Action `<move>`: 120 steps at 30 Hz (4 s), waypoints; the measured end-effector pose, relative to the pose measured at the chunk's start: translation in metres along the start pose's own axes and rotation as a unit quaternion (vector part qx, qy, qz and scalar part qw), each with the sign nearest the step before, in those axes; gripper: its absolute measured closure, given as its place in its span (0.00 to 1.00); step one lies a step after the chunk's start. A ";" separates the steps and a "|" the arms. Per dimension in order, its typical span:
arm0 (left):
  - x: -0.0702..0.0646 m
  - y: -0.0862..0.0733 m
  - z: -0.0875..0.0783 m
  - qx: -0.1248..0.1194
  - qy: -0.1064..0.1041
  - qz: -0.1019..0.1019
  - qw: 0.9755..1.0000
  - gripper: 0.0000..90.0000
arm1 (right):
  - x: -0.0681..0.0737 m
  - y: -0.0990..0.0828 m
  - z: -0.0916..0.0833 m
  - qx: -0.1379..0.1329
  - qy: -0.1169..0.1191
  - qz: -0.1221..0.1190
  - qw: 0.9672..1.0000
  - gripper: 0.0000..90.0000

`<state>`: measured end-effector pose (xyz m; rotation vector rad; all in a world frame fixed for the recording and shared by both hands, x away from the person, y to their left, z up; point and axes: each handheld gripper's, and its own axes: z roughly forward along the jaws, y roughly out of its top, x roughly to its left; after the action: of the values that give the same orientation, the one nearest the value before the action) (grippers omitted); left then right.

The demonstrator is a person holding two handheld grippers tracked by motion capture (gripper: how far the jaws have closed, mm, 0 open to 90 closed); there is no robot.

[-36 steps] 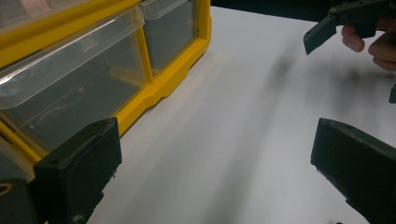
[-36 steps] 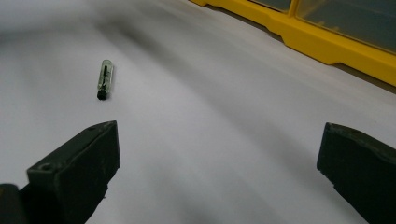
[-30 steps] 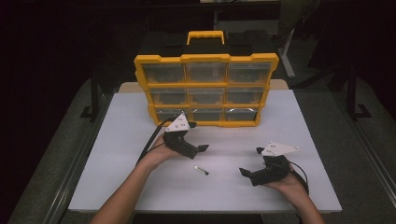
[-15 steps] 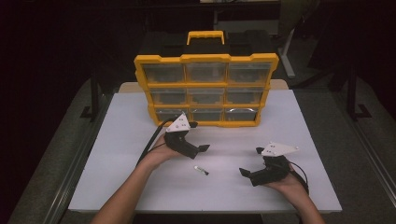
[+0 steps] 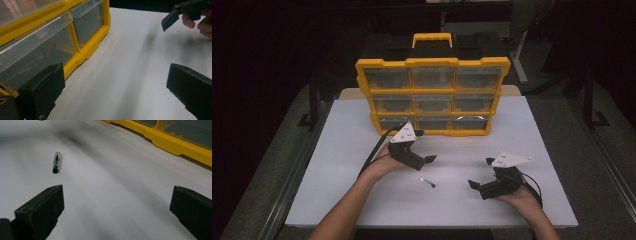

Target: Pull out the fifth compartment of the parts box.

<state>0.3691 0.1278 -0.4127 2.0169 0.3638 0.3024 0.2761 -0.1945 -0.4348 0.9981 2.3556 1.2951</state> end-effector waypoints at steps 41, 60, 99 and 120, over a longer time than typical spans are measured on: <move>-0.009 0.002 0.004 0.009 0.033 0.087 0.996 0.02 | 0.001 0.000 0.000 0.001 0.001 -0.001 1.000 0.00; -0.013 0.002 0.006 0.016 0.046 0.122 0.991 0.02 | 0.001 0.000 0.001 -0.001 0.000 -0.004 1.000 0.00; -0.024 0.001 0.012 0.034 0.081 0.203 0.975 0.02 | 0.002 0.000 0.001 -0.001 0.001 -0.005 1.000 0.00; -0.028 0.001 0.013 0.040 0.101 0.244 0.964 0.02 | 0.002 0.000 0.000 -0.001 0.001 -0.006 1.000 0.00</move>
<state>0.3480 0.1057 -0.4190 2.1419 -0.0052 0.8142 0.2752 -0.1931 -0.4347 0.9814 2.3571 1.2960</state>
